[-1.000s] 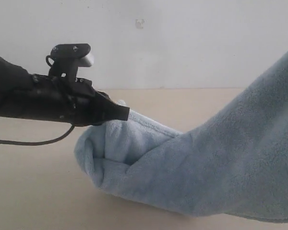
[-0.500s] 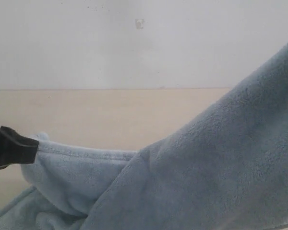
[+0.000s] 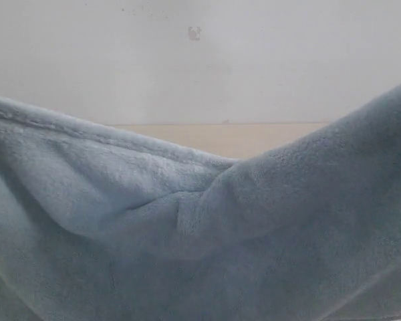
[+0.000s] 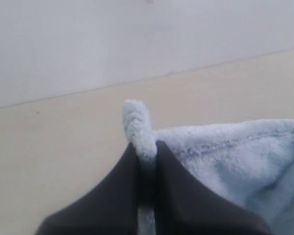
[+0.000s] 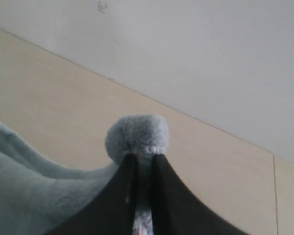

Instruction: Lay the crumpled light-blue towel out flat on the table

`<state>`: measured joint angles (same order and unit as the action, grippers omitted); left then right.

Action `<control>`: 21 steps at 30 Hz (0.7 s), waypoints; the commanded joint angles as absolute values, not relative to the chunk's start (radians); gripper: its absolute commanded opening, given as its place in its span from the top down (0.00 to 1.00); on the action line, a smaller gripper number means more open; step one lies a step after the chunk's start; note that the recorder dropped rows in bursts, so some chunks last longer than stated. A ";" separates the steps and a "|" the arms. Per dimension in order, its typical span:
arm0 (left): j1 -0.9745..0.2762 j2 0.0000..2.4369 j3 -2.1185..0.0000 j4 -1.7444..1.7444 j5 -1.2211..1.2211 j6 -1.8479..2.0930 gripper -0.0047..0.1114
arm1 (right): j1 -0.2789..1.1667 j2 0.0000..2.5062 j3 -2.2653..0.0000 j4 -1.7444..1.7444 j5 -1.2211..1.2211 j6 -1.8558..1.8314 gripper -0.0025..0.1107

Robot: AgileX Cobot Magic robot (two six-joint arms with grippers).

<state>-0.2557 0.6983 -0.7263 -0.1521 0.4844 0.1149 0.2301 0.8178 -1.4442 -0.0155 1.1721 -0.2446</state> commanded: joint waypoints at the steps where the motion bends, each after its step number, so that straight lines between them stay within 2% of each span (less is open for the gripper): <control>1: -0.242 0.572 -0.803 0.121 0.630 -0.092 0.92 | 0.230 0.747 -1.442 -0.035 1.187 -0.208 0.91; 13: -0.242 0.358 -0.944 0.324 0.897 -0.163 0.92 | 0.230 0.609 -1.437 -0.151 1.221 -0.111 0.91; 17: -0.242 0.357 -0.952 0.371 0.933 -0.185 0.92 | 0.230 0.604 -1.348 -0.289 1.221 -0.077 0.91; 21: -0.242 0.403 -0.913 0.420 0.897 -0.237 0.92 | 0.230 0.629 -1.161 -0.347 1.221 -0.054 0.91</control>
<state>-0.2451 0.3693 -0.9385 0.3791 0.9269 -0.1888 0.2301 0.6065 -1.2717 -0.3034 1.2287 -0.0749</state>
